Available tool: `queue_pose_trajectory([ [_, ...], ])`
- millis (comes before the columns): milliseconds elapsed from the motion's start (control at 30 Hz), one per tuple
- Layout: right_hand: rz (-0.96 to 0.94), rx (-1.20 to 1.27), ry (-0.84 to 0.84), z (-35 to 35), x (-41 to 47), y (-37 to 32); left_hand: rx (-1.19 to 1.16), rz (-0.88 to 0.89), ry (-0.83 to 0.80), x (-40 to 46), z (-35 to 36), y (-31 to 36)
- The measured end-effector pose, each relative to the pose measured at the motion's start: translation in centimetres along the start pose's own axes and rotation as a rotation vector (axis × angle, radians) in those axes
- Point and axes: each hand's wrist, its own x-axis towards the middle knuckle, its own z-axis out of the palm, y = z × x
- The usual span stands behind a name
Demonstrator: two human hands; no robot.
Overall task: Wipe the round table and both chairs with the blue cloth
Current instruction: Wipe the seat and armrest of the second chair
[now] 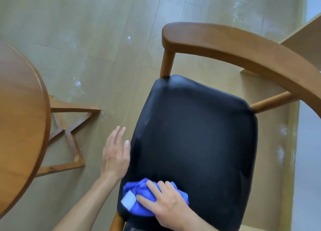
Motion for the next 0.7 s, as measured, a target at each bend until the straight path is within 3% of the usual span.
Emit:
queue_pose_trajectory([
  [100,-0.175,-0.085,-0.058,-1.7,-2.2,3.6,0.276,0.276,-0.117,1.6,0.8,2.4],
  [167,-0.152,-0.120,0.004,-3.5,-2.7,7.6,0.383,0.440,-0.151,3.1,1.7,4.3],
  [300,0.168,-0.203,0.190,-8.5,-3.4,16.6,0.551,0.648,-0.193,7.4,3.9,7.3],
  [400,0.585,-0.226,0.299,-11.0,-3.6,21.4,0.678,0.659,-0.280,9.8,5.4,8.4],
  [500,1.069,-0.064,0.482,-10.4,-1.7,21.4,0.751,0.654,-0.324,10.2,6.2,8.3],
  [567,1.227,0.000,0.554,-9.2,0.4,19.1,0.752,0.659,-0.337,10.2,6.0,8.1],
  [633,1.225,0.082,0.575,-7.8,2.0,15.6,0.717,0.653,-0.369,10.5,5.6,8.3],
  [700,1.093,0.134,0.536,-6.0,3.0,11.1,0.672,0.634,-0.404,10.8,5.2,8.8],
])
